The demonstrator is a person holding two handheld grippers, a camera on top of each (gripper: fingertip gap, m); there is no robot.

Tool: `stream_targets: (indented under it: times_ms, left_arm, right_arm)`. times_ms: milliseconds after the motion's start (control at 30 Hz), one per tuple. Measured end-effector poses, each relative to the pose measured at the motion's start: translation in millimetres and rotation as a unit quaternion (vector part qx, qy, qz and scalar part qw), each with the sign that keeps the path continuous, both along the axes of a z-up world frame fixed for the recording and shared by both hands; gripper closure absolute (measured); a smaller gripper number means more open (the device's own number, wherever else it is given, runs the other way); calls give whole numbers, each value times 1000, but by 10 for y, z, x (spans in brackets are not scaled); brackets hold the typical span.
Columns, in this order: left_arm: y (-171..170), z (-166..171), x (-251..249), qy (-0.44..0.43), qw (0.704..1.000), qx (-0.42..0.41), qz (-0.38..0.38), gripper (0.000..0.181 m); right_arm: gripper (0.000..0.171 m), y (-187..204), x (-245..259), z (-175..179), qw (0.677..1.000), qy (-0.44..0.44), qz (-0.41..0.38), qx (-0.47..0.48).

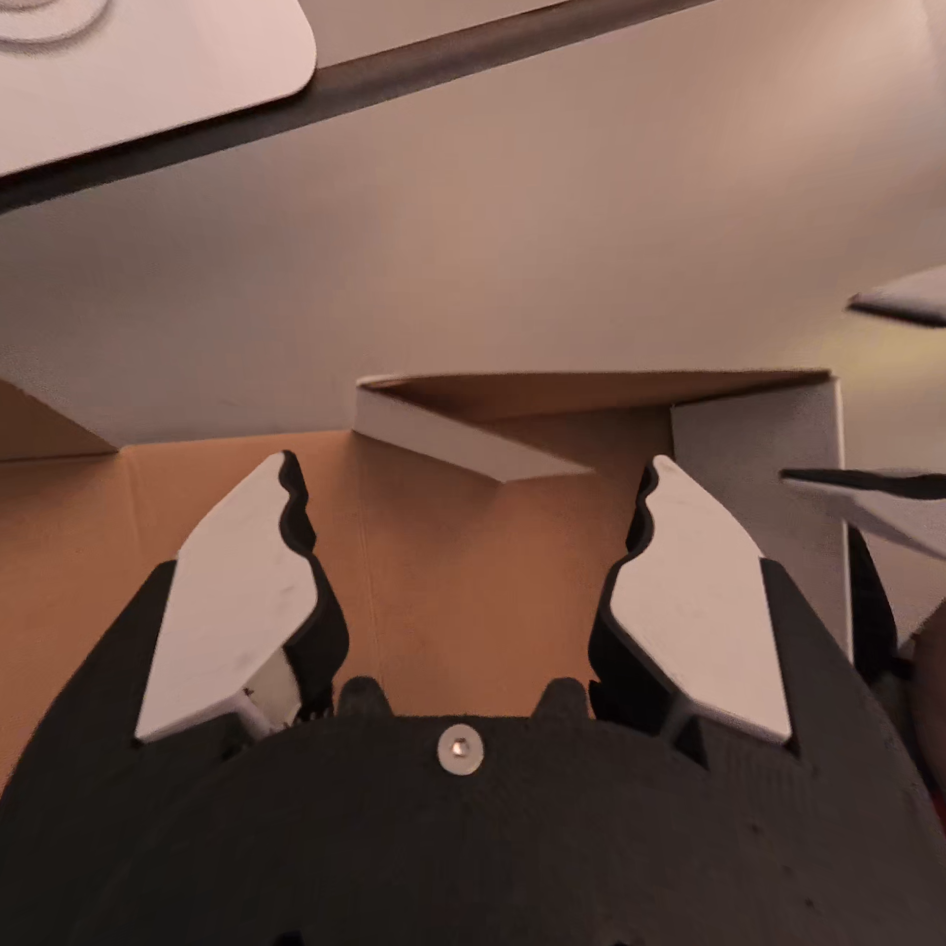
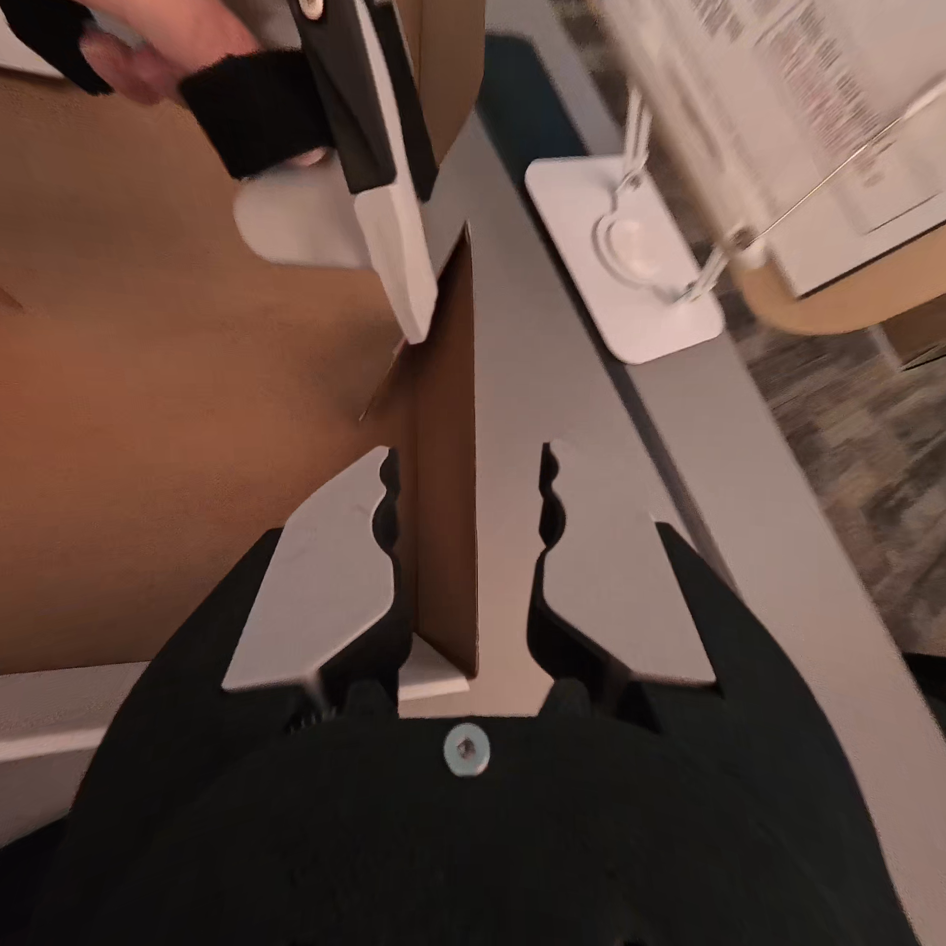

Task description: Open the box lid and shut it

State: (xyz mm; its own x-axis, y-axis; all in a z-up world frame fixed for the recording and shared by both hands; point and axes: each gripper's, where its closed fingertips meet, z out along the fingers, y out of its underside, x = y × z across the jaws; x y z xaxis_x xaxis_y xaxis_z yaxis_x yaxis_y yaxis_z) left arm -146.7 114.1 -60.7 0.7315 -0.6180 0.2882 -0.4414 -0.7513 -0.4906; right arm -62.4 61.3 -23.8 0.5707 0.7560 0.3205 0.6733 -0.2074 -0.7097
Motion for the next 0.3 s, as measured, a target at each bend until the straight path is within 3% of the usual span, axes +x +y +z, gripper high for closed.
stream_targets:
  times_ms: [167,300]
  left_arm:
    - [40,-218,62,51,998,-39,7,66]
    - [-43,-451,-77,147,987,-55,-32,70]
  right_arm:
    - [143,158,25,-456,994,-56,0,-97]
    - [165,100,-24,-568,985,-66,47,-153]
